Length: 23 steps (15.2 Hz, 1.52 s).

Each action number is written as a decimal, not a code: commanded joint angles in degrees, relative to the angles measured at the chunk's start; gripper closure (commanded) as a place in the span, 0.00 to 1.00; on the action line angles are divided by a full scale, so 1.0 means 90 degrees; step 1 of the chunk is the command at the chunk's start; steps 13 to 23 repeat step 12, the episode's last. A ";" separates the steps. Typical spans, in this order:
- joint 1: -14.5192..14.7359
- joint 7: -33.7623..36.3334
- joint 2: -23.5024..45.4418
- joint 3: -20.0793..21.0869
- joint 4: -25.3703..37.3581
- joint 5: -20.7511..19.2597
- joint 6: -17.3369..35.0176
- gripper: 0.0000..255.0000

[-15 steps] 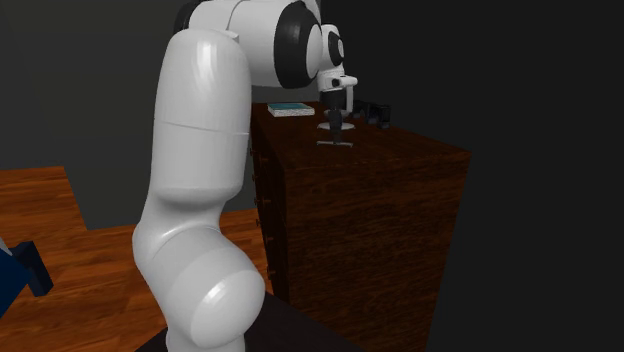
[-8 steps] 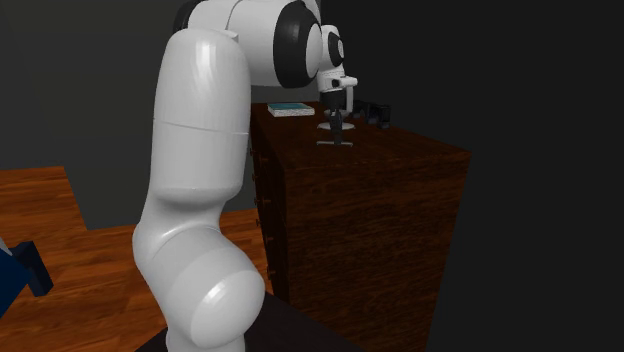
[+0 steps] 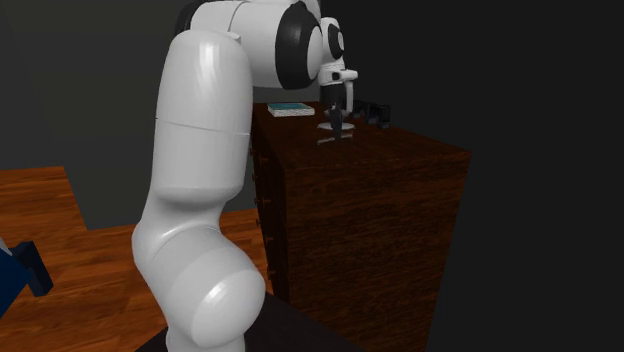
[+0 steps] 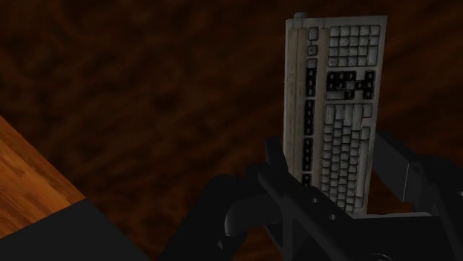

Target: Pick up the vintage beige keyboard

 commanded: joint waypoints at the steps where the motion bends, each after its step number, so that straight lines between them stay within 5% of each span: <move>1: 0.0016 -0.0028 -0.0003 0.0006 0.0171 0.0003 -0.0174 1.00; 10: 0.0181 -0.0126 0.0227 0.0024 0.1262 -0.0105 -0.1047 1.00; 23: 0.0185 -0.0128 0.0232 0.0024 0.1282 -0.0108 -0.1063 1.00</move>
